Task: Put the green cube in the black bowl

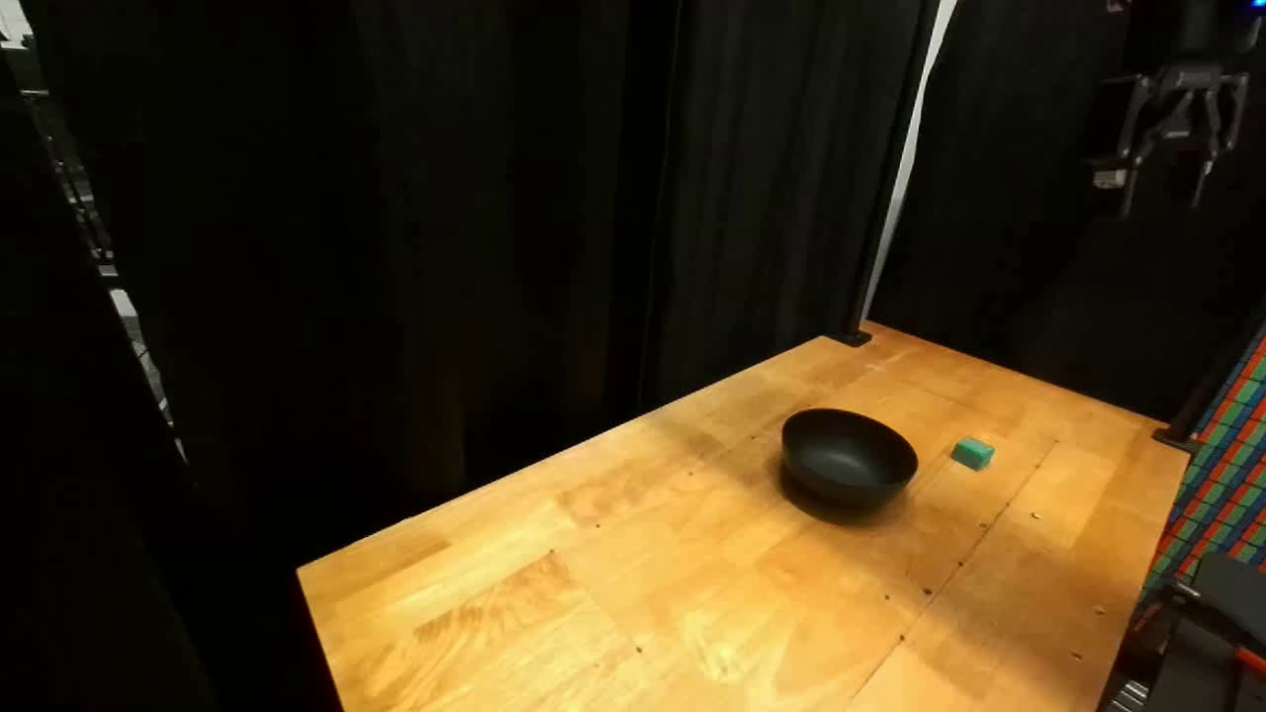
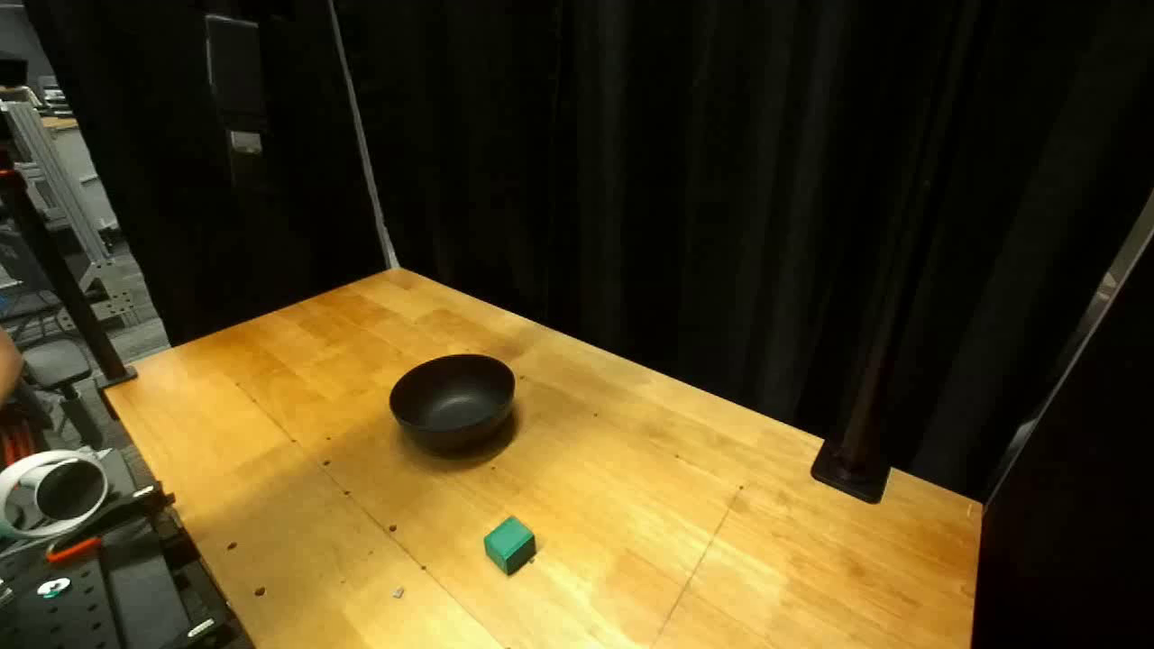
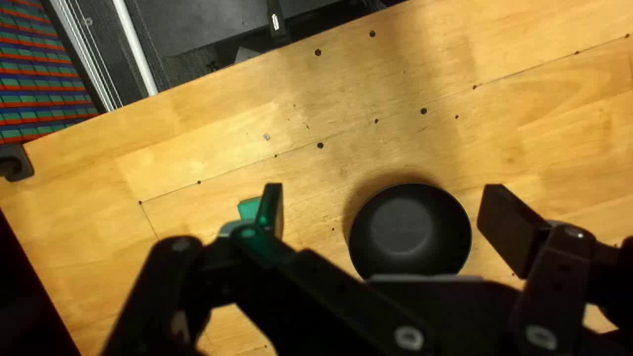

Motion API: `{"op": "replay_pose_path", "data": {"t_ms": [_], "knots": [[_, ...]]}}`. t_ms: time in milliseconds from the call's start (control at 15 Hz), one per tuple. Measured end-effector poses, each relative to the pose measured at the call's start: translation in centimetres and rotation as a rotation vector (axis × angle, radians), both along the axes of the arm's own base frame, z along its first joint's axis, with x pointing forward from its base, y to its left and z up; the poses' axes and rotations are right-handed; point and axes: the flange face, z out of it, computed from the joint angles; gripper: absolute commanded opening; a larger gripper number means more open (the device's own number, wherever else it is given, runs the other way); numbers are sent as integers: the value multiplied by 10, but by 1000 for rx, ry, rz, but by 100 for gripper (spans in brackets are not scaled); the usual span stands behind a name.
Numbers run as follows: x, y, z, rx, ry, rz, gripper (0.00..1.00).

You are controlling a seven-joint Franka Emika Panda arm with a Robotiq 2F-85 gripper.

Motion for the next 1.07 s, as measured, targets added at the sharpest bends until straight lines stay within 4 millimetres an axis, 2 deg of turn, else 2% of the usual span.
{"op": "replay_pose_path", "data": {"t_ms": [467,667,867,1067], "knots": [[1,0,5,-1,-11,0,100],[1,-2,-2,-2,0,-3,100],[11,-20,-31,20,-9,-44,100],[24,-52,-82,52,-12,-112,100]]}}
